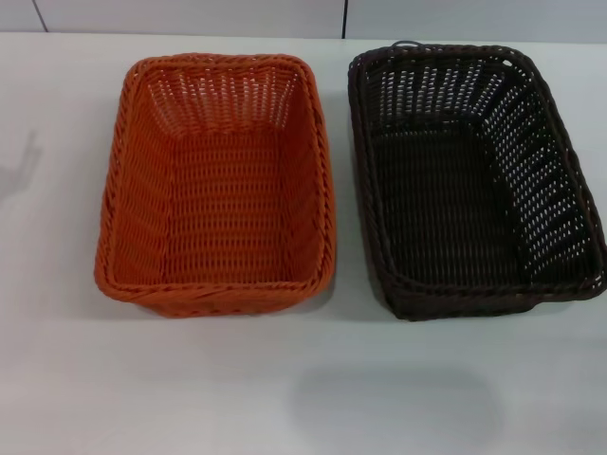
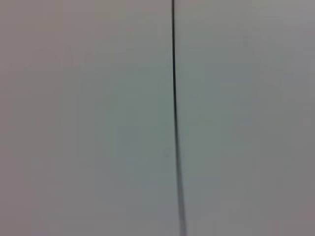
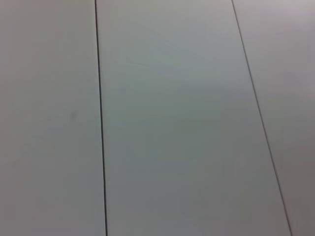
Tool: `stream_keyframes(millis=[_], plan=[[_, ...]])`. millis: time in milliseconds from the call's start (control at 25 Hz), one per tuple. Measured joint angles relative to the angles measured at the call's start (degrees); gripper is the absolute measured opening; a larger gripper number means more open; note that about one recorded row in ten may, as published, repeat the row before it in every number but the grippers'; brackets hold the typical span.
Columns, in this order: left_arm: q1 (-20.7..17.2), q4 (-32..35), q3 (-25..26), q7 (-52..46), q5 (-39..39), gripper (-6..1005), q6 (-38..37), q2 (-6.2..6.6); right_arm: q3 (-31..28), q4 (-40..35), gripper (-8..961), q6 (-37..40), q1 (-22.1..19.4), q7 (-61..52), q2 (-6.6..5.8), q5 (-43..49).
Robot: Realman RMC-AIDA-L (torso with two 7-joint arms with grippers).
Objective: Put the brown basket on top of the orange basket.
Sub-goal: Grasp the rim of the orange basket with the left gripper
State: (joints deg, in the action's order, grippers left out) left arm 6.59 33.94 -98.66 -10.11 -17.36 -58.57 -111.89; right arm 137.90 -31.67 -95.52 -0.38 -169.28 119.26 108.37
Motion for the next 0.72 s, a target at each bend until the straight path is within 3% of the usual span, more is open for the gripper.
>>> stream_keyframes(millis=[40, 120, 200, 240, 280, 320, 360, 520, 600, 640, 680, 720], plan=[[0.0, 0.0, 0.0, 0.0, 0.0, 771, 0.0, 0.00, 0.0, 0.0, 835, -0.1, 0.1, 0.0, 0.00, 0.0], [-3.4, 13.8, 6.0, 9.2, 4.3, 770, 13.3, -2.93, 0.0, 0.0, 834, -0.1, 0.2, 0.0, 0.00, 0.0], [-4.6, 21.1, 7.6, 10.9, 7.1, 769, 22.2, -3.71, 0.0, -0.1, 834, -0.2, 0.2, 0.0, 0.00, 0.0], [-5.3, 27.9, 8.4, 10.8, 9.3, 768, 32.4, -3.97, 0.0, -0.1, 834, -0.2, 0.2, 0.0, 0.00, 0.0], [-5.3, 30.4, 8.5, 10.5, 9.9, 767, 36.9, -3.87, 0.0, -0.1, 834, -0.2, 0.2, 0.0, 0.00, 0.0], [-5.2, 37.0, 8.1, 9.3, 10.6, 767, 49.0, -3.18, 0.0, -0.1, 834, -0.2, 0.2, 0.0, 0.00, 0.0], [-5.2, 37.0, 8.1, 9.3, 10.6, 766, 49.0, -3.18, 0.0, -0.1, 834, -0.2, 0.2, 0.0, 0.01, 0.0], [-4.8, 50.8, 4.5, 8.8, 9.6, 763, 68.9, 0.04, 0.0, -0.1, 834, -0.2, 0.2, 0.0, 0.00, 0.0], [-4.8, 50.8, 4.5, 8.8, 9.6, 762, 68.9, 0.04, 0.0, -0.1, 834, -0.2, 0.2, 0.0, 0.00, 0.0], [-4.6, 53.9, 3.9, 9.1, 9.0, 761, 73.9, 0.59, 0.0, -0.1, 833, -0.2, 0.3, 0.0, 0.01, 0.0], [-3.9, 64.6, 7.2, 16.5, 0.7, 760, 91.2, -0.48, 0.0, -0.1, 833, -0.2, 0.3, 0.0, 0.00, 0.1], [-3.3, 67.1, 10.0, 21.0, -4.4, 760, 96.9, -1.62, 0.3, 0.0, 833, -0.2, 0.3, 0.0, 0.00, 0.1]])
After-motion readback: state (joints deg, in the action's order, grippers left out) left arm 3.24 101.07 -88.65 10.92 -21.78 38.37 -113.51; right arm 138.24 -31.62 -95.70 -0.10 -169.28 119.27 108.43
